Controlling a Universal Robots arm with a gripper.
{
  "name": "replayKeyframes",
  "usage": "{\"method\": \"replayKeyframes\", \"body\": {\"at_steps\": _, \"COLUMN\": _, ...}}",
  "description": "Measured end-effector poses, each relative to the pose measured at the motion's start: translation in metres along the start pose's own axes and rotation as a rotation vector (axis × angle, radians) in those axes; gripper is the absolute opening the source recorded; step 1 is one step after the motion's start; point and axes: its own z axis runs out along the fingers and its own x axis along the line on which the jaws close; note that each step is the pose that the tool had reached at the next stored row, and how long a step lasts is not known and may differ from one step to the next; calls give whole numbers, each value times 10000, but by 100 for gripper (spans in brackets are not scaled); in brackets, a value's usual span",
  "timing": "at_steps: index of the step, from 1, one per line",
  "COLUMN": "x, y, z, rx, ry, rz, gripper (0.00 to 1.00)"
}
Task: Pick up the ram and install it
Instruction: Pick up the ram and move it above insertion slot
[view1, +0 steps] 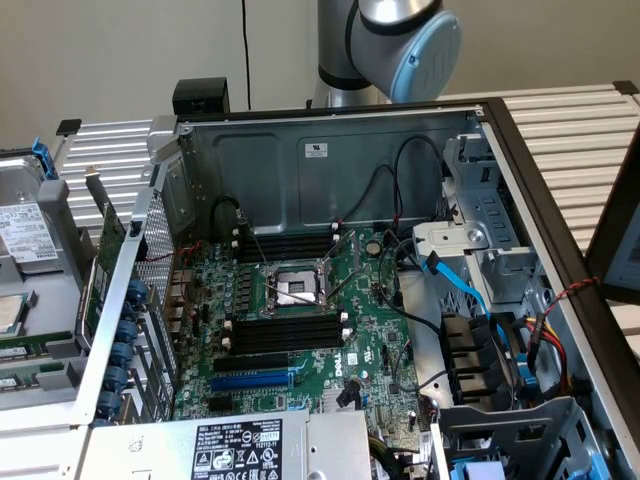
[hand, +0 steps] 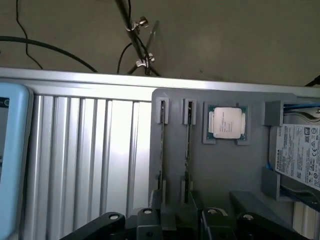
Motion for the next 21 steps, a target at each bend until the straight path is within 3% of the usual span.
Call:
{"method": "replayKeyframes", "body": {"at_steps": 10, "x": 111, "y": 4, "z": 183, "rx": 1, "ry": 0, "rz": 1, "gripper": 36}}
{"method": "replayKeyframes", "body": {"at_steps": 13, "x": 136, "y": 6, "z": 237, "rx": 0, "ry": 0, "rz": 1, "gripper": 38}}
{"method": "replayKeyframes", "body": {"at_steps": 14, "x": 144, "y": 6, "z": 255, "rx": -1, "ry": 1, "rz": 1, "gripper": 44}}
{"method": "replayKeyframes", "body": {"at_steps": 21, "x": 182, "y": 10, "z": 382, "rx": -1, "ry": 1, "rz": 1, "gripper": 44}}
